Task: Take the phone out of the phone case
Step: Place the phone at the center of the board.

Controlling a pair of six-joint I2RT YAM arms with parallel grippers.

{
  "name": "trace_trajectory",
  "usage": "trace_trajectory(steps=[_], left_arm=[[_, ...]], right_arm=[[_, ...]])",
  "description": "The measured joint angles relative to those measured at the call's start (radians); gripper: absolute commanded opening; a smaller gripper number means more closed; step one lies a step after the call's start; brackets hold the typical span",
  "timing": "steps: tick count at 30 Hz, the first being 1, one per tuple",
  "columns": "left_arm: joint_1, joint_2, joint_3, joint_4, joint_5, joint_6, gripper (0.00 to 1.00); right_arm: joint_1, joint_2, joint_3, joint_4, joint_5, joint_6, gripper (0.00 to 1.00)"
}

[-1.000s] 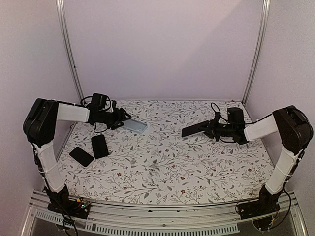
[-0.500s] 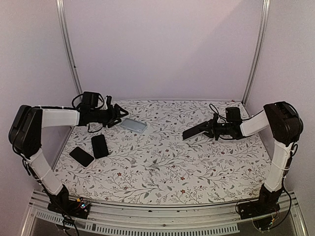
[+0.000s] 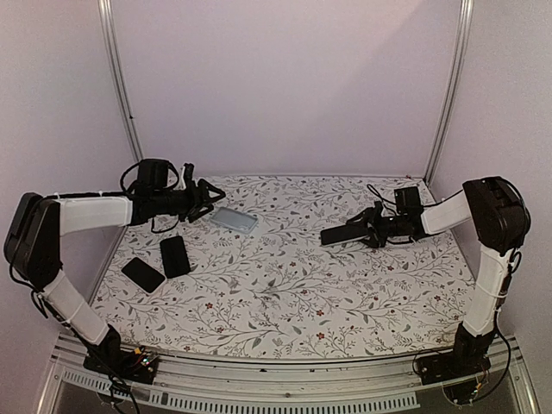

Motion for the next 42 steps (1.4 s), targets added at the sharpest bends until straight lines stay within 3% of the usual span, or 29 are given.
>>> trace_trajectory(steps=[11,38,41,42], left_arm=[[-0.022,-0.037,-0.023,0.015,-0.005,-0.007,0.71],[-0.043,-0.072,-0.026,0.018,-0.027,0.026,0.71],[-0.043,-0.072,-0.027,0.008,-0.034,0.035,0.71],[-0.043,-0.074,-0.026,0.001,-0.037,0.039,0.71]], right_arm=[[0.0,-0.091,-0.029,-0.143,0.078,-0.108,0.62],[0.0,-0.231,-0.073,-0.357,0.32,-0.269,0.8],[0.0,-0.246,-0.076,-0.368,0.341,-0.279,0.86],[0.0,-0.252,-0.078,-0.37,0.346,-0.285,0.94]])
